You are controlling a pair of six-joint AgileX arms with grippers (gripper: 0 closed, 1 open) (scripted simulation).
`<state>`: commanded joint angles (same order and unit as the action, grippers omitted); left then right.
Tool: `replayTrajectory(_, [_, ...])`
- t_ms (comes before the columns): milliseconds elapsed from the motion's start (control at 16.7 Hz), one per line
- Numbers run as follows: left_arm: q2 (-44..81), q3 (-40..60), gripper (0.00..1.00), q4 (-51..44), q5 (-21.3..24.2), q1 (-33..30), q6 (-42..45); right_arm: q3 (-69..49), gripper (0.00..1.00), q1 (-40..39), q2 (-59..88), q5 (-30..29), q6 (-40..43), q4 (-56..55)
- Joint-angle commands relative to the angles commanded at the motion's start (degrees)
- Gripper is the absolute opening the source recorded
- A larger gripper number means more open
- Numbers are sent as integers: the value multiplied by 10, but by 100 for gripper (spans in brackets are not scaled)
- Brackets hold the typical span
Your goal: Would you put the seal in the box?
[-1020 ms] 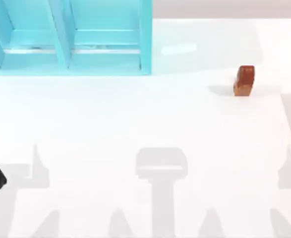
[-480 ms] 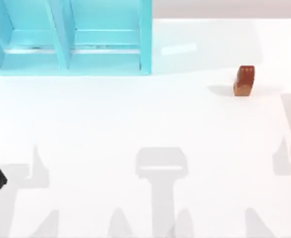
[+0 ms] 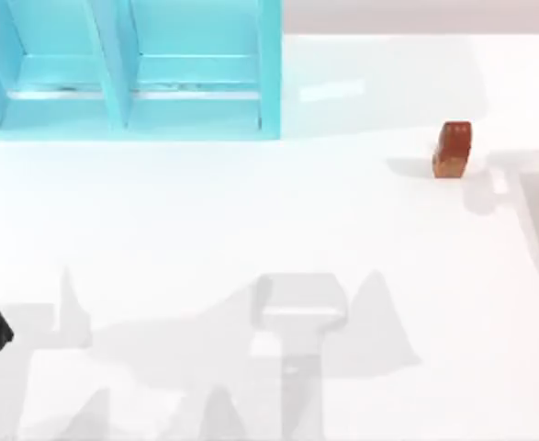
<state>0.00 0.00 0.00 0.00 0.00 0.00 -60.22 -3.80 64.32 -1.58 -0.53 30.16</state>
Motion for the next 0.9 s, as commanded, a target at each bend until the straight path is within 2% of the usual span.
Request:
replayTrajectory(420, [0, 0, 100, 0, 0, 0, 0, -392, 100, -33, 416, -10, -33, 242])
replayTrajectory(900, [0, 0, 100, 0, 0, 0, 0, -725, 100, -69, 714, -9, -96, 466])
